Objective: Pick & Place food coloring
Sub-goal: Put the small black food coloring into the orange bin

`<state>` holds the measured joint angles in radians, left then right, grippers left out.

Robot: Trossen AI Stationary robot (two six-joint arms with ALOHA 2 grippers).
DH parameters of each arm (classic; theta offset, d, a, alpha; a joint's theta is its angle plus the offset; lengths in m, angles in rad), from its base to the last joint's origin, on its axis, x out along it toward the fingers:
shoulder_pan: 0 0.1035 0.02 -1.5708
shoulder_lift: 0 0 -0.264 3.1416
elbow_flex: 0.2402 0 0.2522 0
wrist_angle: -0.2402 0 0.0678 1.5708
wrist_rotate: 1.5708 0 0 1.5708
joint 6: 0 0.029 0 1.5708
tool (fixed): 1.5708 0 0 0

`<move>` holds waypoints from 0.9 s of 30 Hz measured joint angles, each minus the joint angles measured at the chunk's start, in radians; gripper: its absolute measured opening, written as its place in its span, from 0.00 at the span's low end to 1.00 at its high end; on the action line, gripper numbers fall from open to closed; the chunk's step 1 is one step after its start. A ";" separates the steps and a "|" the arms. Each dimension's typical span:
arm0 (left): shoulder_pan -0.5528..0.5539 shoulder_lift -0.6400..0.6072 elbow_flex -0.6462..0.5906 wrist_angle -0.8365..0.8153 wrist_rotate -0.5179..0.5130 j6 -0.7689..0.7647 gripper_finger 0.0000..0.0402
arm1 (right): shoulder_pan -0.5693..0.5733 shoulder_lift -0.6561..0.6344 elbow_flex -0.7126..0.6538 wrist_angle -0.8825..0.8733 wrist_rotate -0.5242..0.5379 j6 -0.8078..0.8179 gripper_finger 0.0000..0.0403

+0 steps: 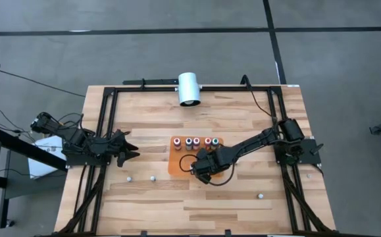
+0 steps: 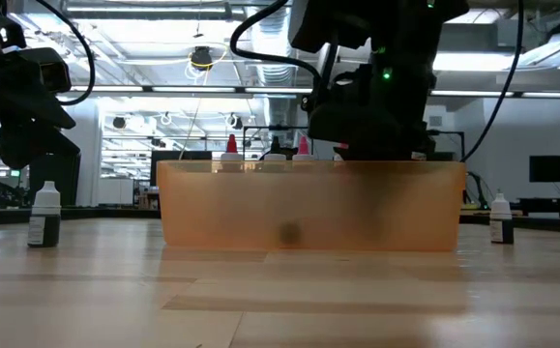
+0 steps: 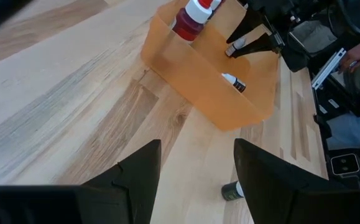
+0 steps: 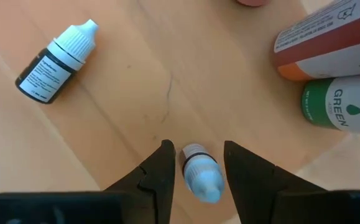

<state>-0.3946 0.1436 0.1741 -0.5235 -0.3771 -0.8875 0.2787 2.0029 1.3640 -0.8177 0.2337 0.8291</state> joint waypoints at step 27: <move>0.000 0.000 0.000 0.000 0.002 0.000 0.48 | 0.000 0.000 0.000 -0.014 -0.006 0.000 0.54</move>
<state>-0.3946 0.1436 0.1741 -0.5236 -0.3752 -0.8871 0.2787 2.0029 1.3640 -0.8322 0.2276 0.8291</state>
